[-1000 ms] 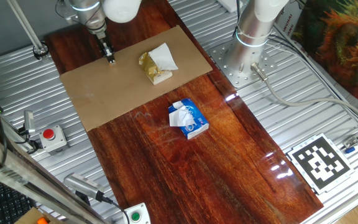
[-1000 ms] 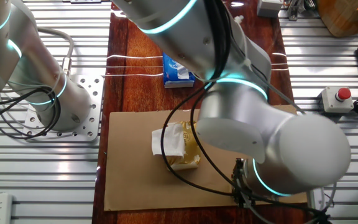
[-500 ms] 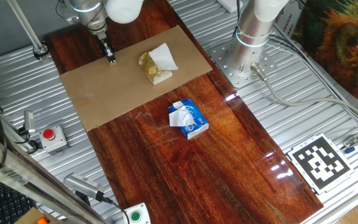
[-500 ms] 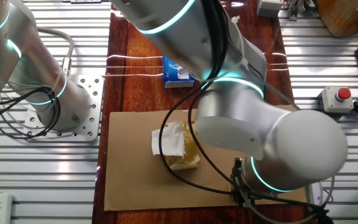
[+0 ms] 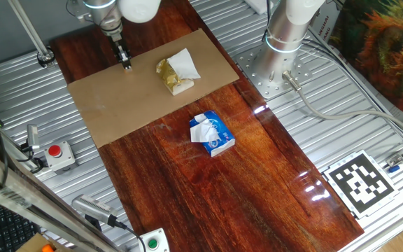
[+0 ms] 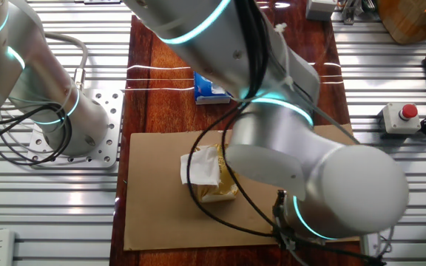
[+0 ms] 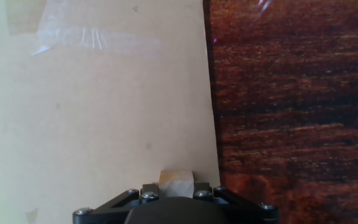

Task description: Hold a small block with the gripper and sweep it from left to right on the table

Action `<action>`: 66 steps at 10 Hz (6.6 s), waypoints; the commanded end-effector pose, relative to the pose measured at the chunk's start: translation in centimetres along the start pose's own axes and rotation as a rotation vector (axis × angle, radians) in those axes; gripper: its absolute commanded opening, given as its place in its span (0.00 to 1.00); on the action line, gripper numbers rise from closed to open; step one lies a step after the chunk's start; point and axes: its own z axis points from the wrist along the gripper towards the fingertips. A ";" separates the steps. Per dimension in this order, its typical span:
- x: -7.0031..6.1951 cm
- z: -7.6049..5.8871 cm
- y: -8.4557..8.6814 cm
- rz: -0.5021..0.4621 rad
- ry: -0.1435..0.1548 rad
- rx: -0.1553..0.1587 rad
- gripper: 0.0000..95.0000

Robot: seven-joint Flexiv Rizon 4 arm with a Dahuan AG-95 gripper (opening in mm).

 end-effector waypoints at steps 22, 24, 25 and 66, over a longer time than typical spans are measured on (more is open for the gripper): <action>0.2 0.2 0.1 -0.016 -0.028 0.039 0.20; 0.2 0.2 0.1 -0.031 -0.030 0.033 0.20; 0.2 0.2 0.1 -0.028 -0.022 0.012 0.20; 1.4 0.3 0.0 -0.030 0.001 0.017 0.20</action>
